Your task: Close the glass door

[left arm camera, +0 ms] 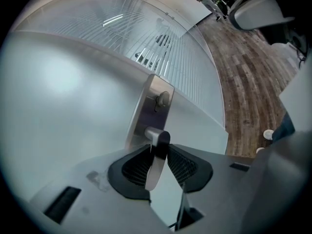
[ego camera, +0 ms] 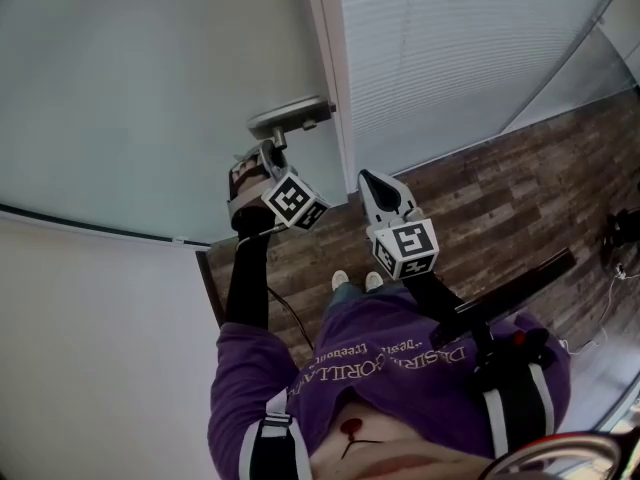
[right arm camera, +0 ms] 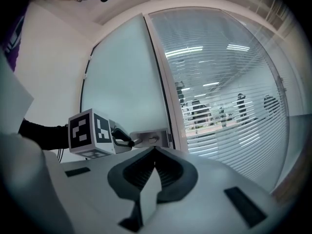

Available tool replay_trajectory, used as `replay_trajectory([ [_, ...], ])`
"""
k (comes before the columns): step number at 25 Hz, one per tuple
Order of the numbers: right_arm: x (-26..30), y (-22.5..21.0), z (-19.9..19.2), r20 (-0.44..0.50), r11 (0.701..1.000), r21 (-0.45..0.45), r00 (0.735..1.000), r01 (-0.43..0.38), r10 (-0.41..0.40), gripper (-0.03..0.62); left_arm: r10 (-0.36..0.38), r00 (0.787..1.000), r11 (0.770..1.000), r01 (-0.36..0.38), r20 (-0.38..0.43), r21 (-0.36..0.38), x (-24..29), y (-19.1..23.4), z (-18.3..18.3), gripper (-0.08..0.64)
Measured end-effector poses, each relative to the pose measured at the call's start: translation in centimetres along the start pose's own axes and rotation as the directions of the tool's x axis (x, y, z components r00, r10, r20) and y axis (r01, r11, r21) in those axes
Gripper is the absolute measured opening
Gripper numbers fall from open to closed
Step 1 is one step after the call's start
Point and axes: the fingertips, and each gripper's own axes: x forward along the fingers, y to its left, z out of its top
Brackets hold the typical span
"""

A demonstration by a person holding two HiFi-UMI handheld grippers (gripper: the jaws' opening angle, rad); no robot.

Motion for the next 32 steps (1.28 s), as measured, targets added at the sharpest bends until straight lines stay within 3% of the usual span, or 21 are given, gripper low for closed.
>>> replay_trajectory([
  [24, 4.6, 0.9, 1.2, 0.016, 0.999, -0.033, 0.999, 0.041, -0.04, -0.003, 0.036, 0.999, 0.999, -0.035, 0.027, -0.014, 3.0, 2.1, 0.8, 0.106],
  [32, 5.9, 0.1, 1.8, 0.017, 0.998, -0.032, 0.998, 0.059, -0.058, -0.003, 0.036, 0.999, 0.998, -0.034, 0.038, -0.053, 4.5, 3.2, 1.3, 0.106],
])
